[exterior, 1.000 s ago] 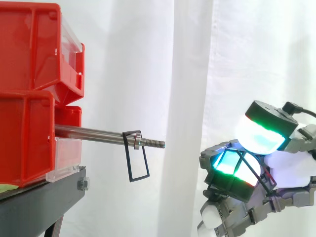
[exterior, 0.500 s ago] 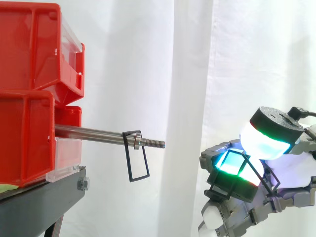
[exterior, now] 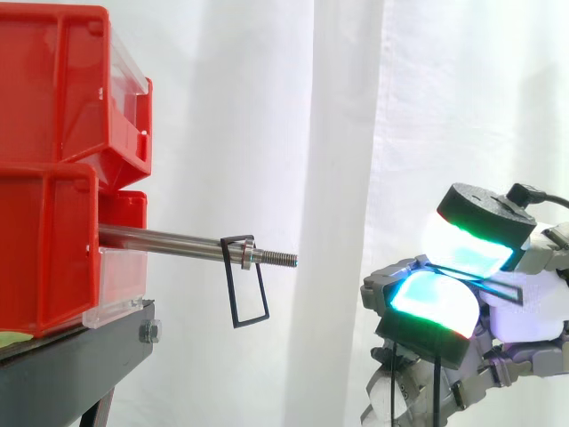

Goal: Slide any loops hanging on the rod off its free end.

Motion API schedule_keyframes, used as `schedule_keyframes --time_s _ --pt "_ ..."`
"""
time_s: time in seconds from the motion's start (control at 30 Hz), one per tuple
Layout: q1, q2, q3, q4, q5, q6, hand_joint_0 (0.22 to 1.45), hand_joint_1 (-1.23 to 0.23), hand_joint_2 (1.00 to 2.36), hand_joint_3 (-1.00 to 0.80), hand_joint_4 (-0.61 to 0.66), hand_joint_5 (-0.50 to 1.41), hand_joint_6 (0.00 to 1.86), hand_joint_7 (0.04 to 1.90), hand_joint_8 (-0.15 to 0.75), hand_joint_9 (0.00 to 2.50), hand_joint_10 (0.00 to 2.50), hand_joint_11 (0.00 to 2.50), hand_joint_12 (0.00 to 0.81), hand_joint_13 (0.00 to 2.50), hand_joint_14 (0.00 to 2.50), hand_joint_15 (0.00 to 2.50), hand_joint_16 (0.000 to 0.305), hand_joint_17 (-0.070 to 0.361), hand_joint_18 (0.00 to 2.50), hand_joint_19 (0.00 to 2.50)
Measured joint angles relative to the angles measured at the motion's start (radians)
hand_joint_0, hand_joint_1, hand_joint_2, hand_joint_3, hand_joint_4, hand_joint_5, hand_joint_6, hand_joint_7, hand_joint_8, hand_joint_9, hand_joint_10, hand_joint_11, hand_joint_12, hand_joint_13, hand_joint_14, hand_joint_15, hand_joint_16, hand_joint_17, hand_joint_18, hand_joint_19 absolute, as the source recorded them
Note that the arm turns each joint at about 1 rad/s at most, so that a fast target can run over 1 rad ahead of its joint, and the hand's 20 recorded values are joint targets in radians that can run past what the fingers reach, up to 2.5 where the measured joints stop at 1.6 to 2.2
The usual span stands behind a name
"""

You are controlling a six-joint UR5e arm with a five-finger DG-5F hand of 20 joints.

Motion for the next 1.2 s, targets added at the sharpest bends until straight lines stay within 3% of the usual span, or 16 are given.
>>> schedule_keyframes --time_s 0.33,0.53,0.83,1.2 --pt "0.000 0.000 0.000 0.000 0.000 -0.001 0.56 -0.72 1.02 -0.22 0.08 -0.16 0.83 1.35 0.267 0.76 0.00 0.12 0.246 0.61 0.00 0.00 0.034 0.077 0.47 0.06" --pt "0.000 0.000 0.000 0.000 0.000 0.009 0.56 -0.74 1.02 -0.25 0.08 -0.17 0.83 1.33 0.261 0.75 0.00 0.12 0.246 0.60 0.00 0.00 0.034 0.077 0.47 0.06" --pt "0.001 0.001 0.007 -0.015 0.000 0.037 0.57 -0.71 1.02 -0.11 -0.09 -0.17 0.86 1.36 0.254 0.76 0.00 0.10 0.242 0.61 0.00 0.00 0.034 0.077 0.48 0.05" --pt "-0.004 0.001 0.023 -0.024 -0.002 0.041 0.60 -0.78 1.02 -0.20 -0.09 -0.19 0.87 1.31 0.241 0.75 0.00 0.11 0.237 0.61 0.00 0.00 0.034 0.076 0.48 0.05"
